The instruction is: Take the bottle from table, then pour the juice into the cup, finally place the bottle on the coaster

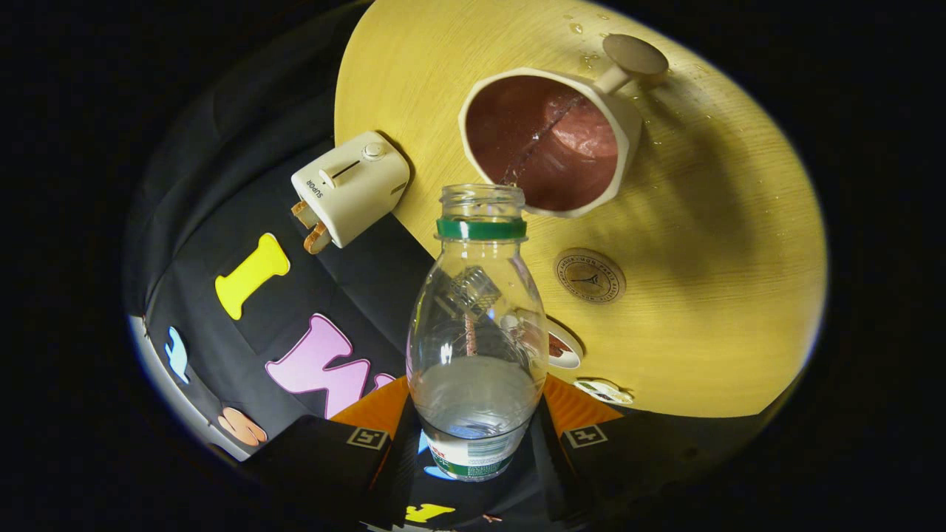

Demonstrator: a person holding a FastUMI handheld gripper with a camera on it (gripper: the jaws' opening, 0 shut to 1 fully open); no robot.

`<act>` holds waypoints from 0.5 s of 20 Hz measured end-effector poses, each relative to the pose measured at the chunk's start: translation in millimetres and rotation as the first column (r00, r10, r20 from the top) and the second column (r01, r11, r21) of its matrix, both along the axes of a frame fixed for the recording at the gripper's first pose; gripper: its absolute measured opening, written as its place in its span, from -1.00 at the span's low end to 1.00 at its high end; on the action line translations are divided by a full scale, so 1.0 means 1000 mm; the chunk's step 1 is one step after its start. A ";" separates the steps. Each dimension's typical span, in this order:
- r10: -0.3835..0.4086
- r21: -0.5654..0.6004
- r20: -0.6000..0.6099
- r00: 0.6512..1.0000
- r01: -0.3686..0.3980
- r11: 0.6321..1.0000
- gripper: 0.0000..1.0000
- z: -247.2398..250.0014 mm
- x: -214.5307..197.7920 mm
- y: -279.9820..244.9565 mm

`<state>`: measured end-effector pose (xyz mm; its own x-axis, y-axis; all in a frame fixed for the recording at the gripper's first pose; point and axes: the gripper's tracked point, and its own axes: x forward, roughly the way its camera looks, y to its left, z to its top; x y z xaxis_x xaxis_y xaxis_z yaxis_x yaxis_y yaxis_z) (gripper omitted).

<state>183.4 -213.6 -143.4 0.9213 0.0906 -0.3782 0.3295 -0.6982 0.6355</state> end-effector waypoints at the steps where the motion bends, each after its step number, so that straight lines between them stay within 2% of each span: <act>1: -0.002 0.025 -0.004 1.000 0.002 1.000 0.42 0.000 -0.001 0.000; 4: 0.023 0.060 -0.012 1.000 -0.023 0.998 0.42 -0.001 0.000 0.004; 10: -0.008 0.114 -0.015 1.000 0.010 0.993 0.42 -0.001 0.004 -0.002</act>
